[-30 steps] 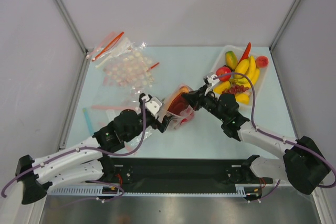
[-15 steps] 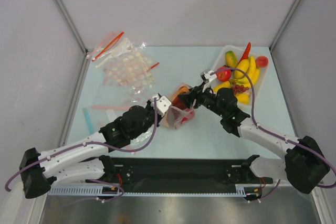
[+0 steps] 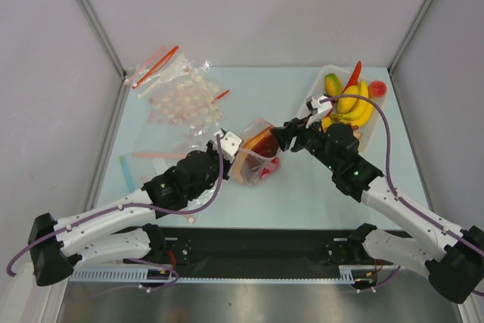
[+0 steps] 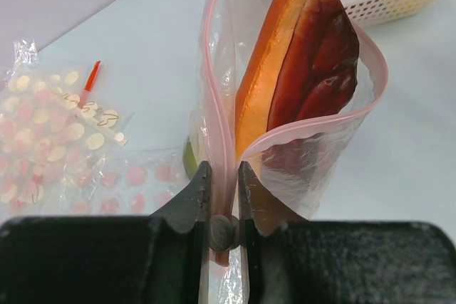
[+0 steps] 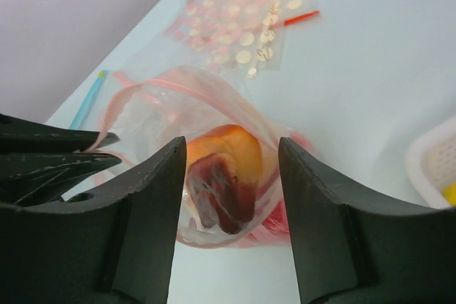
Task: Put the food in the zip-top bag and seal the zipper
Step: Zip the zipper food storage bag at the center of the board.
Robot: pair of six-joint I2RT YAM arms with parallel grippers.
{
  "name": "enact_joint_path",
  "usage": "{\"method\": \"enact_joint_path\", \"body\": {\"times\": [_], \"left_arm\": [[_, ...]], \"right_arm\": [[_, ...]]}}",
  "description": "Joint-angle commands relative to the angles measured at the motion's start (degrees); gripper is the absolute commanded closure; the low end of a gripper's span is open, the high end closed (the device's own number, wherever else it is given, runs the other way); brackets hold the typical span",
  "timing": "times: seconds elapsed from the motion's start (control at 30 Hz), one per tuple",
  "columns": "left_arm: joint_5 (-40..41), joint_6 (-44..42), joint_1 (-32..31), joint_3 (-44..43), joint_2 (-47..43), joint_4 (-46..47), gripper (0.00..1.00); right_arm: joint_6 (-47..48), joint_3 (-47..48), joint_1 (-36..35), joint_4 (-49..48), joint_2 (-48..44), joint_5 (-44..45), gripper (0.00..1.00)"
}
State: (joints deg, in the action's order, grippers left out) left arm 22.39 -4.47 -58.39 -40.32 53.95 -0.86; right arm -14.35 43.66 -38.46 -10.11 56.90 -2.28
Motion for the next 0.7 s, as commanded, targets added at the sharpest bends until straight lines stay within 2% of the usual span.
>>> {"method": "enact_joint_path", "body": {"times": [0.0,0.37,0.67], "left_arm": [[1.69,1.75,-0.23,-2.75,-1.04,-0.37,1.0],[2.39,2.36,-0.23,-2.66,-1.57,-0.81,1.0],[2.04,2.54,-0.23,-2.66,-1.57,-0.89,1.0]], "right_arm": [[0.38,1.96,0.75,4.48,-0.22,5.53,0.42],[-1.73,3.36,3.83,7.73,3.74,5.19,0.56],[-3.23,4.33,3.83,7.03,7.25,-1.41,0.62]]}}
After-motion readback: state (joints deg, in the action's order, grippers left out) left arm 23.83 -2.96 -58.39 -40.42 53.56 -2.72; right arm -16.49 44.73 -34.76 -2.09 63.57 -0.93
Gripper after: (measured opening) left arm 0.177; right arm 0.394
